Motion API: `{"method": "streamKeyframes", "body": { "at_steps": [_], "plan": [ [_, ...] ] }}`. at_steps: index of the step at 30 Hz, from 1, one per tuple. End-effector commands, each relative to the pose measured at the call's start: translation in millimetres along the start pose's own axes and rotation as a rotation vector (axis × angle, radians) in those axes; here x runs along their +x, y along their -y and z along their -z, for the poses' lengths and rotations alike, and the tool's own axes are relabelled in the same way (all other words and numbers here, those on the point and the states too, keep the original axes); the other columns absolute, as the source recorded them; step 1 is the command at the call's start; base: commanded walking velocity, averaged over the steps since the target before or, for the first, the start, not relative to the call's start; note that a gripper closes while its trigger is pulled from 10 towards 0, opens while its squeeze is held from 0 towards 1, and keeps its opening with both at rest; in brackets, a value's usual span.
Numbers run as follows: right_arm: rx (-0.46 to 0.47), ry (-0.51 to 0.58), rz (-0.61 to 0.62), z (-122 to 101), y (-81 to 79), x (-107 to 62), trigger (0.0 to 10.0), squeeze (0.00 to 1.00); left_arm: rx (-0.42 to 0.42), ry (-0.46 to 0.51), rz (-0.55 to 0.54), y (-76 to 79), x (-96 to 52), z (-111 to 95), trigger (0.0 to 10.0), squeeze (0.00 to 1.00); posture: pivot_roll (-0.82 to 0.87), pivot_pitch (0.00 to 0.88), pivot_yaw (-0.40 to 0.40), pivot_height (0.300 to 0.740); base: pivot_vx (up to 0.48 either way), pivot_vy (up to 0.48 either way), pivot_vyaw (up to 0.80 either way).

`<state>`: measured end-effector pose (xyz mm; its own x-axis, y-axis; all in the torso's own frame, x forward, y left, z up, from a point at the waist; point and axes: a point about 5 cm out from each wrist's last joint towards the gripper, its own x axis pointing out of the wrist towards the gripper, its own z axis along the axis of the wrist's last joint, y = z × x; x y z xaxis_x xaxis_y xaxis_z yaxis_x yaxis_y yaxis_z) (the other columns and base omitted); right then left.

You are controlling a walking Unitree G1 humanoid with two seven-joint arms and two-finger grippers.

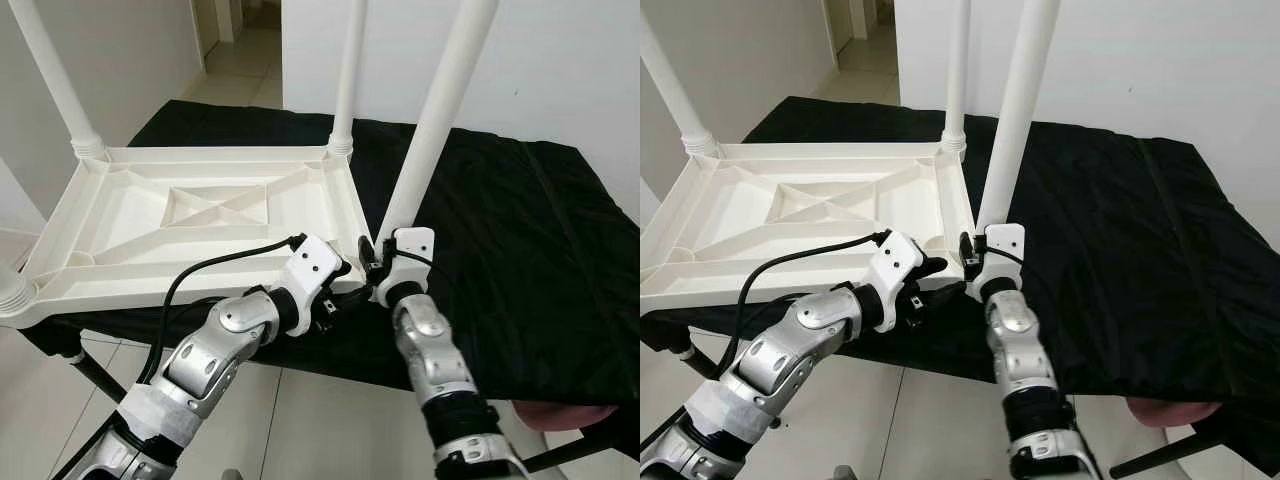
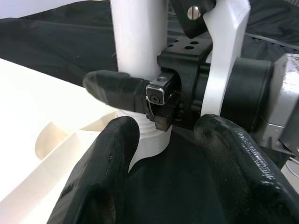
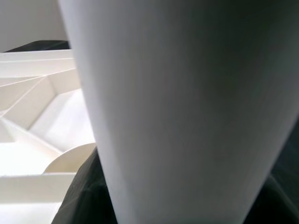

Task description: Building children table

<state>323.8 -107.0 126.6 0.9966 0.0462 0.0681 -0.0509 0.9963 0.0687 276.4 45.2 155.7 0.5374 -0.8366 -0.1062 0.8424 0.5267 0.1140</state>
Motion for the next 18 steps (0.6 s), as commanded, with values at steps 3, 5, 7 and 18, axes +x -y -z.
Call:
{"method": "streamKeyframes", "body": {
  "at_steps": [3,5,7,18],
  "plan": [
    [-0.001,-0.011,0.096,0.8,4.7,-4.8,10.0,0.0,0.003,0.003,0.088,4.9,0.3,0.4,10.0,0.0,-0.07,0.0,-0.021,0.74,0.0,0.0,0.0],
    [-0.001,-0.003,0.106,-2.1,8.1,-4.0,10.0,0.0,0.002,0.004,0.088,5.1,0.3,0.4,10.0,0.0,-0.07,0.0,-0.022,0.74,0.0,0.0,0.0],
    [-0.001,0.0,0.113,-3.7,11.4,-3.6,10.0,0.0,0.001,0.004,0.088,5.2,0.1,0.6,10.0,0.0,-0.07,0.0,-0.022,0.74,0.0,0.0,0.0],
    [0.0,0.053,-0.103,-14.0,19.9,-3.4,10.0,1.0,-0.006,0.003,0.084,6.3,-0.3,1.9,10.0,0.0,-0.07,0.0,-0.025,0.74,0.0,0.0,0.0]
  ]
}}
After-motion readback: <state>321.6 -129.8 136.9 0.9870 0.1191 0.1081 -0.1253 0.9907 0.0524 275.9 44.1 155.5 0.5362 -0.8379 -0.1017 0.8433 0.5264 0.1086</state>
